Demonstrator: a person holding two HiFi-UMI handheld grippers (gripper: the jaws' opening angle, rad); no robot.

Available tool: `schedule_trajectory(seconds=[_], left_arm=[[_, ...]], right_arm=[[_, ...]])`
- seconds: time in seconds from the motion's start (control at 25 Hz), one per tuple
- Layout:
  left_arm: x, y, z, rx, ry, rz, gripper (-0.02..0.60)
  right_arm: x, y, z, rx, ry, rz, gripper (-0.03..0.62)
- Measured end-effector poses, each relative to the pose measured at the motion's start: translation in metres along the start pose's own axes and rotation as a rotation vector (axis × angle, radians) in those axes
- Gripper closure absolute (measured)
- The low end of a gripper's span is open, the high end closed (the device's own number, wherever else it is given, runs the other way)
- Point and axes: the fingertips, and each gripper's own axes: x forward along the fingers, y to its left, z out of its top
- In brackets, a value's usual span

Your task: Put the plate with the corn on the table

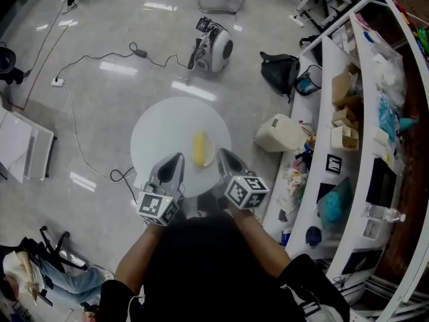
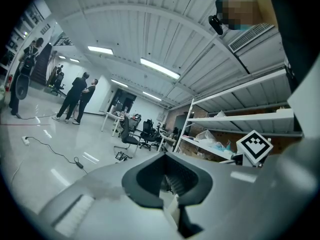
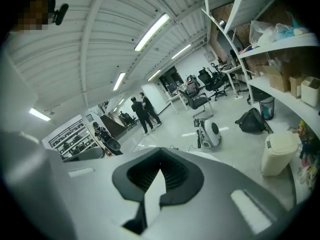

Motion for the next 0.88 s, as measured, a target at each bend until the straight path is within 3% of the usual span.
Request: schedule_trajectory(seconds=[0.88], left_arm=[[-0.001,-0.005,0.006,0.03,-0.031,-0.005,0.58]], right_arm=[[-0.01,0.012,0.005,-0.042,-0.013,0.05,0.586]])
